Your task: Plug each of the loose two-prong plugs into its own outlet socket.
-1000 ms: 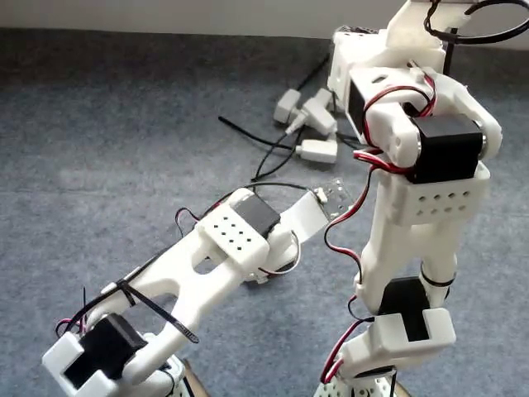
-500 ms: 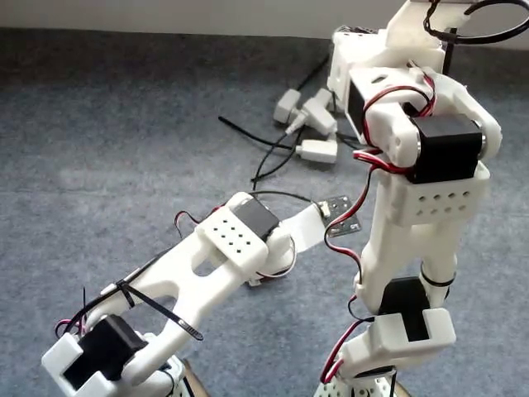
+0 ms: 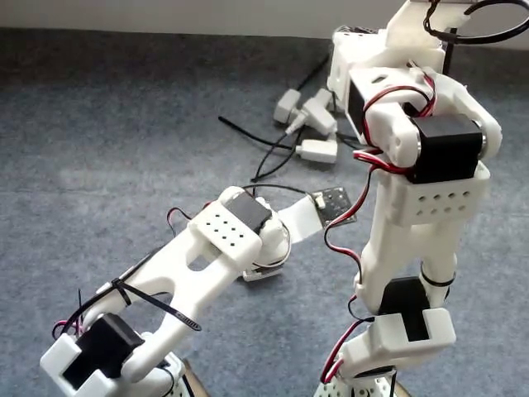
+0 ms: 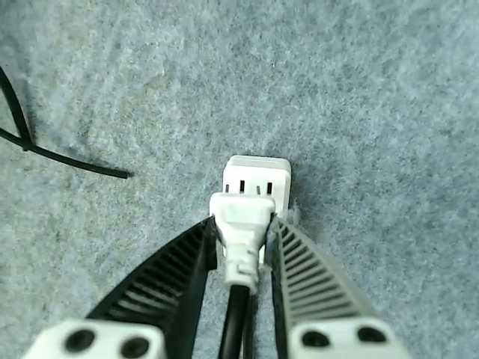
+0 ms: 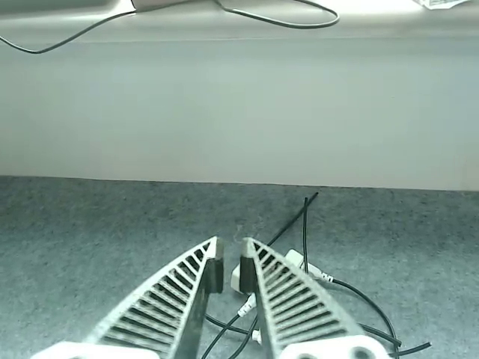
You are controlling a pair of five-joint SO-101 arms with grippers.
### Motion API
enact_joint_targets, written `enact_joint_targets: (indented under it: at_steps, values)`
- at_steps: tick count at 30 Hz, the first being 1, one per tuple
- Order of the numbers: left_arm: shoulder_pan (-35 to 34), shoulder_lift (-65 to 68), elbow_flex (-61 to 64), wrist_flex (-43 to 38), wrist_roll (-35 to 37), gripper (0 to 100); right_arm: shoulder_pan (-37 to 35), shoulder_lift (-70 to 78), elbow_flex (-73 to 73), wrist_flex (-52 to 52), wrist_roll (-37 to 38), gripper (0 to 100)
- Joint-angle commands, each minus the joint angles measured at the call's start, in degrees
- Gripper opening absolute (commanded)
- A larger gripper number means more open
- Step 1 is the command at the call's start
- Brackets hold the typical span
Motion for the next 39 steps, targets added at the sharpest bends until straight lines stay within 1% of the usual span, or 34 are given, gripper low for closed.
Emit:
enact_joint_targets:
  at_steps: [1,6,11,25,28,32,35,39]
  values:
    - [-0.22,-2.24,-0.22,-0.62,-0.97,0,-0.31,-2.33,-0.40,-0.13,0.26,6.3]
    - [-0.13,-2.15,1.45,-1.05,-0.97,0,-0.31,-2.33,-0.31,-0.22,0.26,6.3]
    - [1.54,-2.15,3.12,-1.05,-0.88,0,-0.31,-2.33,-0.40,-0.13,0.26,6.3]
    - [1.63,-2.15,0.31,-2.02,-0.70,0,-0.31,-2.42,-0.48,-0.13,0.26,6.3]
    - [1.63,0.48,0.31,-4.31,-0.70,0,-0.31,-2.42,-0.48,-0.13,0.26,6.3]
    - [1.63,7.34,-2.59,-4.31,-0.70,0,-0.31,-2.42,-0.57,-0.13,0.26,6.3]
    - [1.63,10.24,-5.67,-1.85,-0.70,0,-0.31,-2.42,-0.66,-0.13,0.26,6.3]
    - [1.63,10.15,-8.04,2.99,-0.18,0,-0.31,-2.42,-0.66,-0.13,0.26,6.3]
